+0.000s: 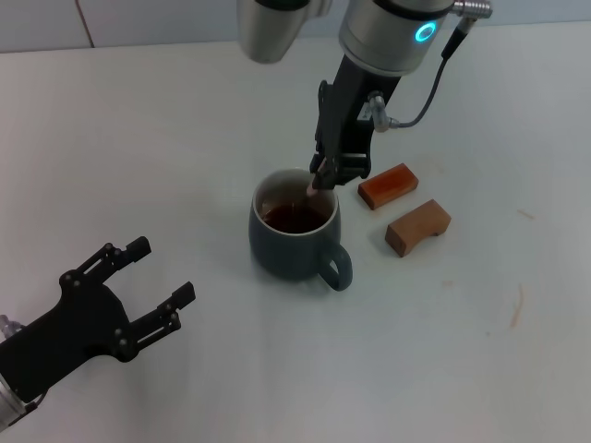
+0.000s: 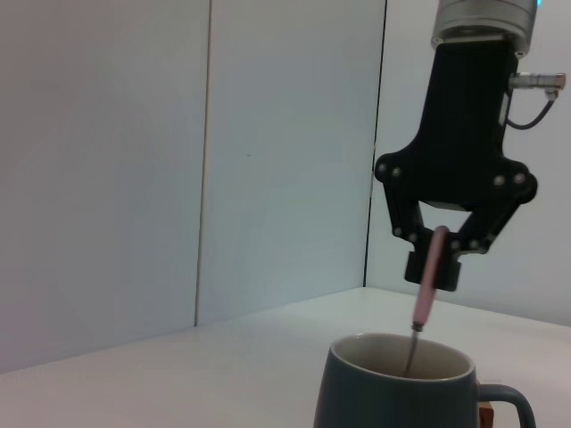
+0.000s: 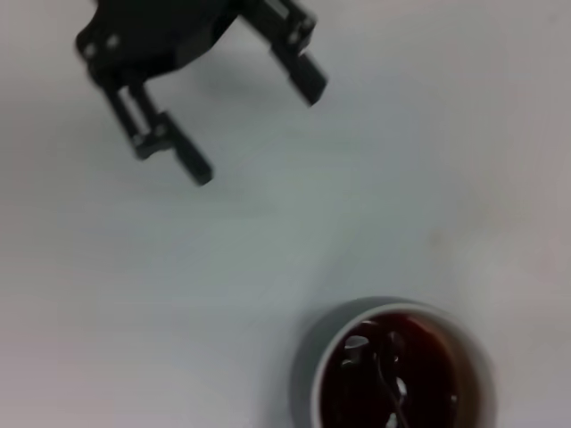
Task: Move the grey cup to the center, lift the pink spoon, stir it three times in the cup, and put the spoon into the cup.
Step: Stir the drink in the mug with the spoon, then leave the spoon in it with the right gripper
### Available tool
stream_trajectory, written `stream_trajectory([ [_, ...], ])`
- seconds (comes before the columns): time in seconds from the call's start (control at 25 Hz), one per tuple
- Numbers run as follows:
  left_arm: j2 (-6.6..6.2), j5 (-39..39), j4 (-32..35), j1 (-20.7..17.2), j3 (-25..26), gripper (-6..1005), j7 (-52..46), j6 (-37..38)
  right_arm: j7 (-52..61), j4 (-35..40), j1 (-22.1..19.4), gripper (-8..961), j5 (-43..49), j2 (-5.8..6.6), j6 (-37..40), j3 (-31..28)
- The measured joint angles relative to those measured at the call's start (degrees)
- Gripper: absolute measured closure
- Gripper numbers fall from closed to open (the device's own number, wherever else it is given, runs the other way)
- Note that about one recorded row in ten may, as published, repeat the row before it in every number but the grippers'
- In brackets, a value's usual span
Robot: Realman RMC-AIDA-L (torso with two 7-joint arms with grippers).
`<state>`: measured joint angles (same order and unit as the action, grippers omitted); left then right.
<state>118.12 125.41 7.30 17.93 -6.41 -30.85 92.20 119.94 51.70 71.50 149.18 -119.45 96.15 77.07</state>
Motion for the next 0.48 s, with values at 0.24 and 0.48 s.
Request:
stream_trajectory([
  [0.24, 0.00, 0.0, 0.0, 0.0, 0.0, 180, 0.0, 0.0, 1.7, 0.2, -0.4, 829, 0.0, 0.07, -0.2, -0.1],
  [0.48, 0.00, 0.0, 0.2, 0.0, 0.0, 180, 0.0, 0.1, 2.2, 0.8, -1.4, 828, -0.5, -0.06, -1.0, 0.0],
])
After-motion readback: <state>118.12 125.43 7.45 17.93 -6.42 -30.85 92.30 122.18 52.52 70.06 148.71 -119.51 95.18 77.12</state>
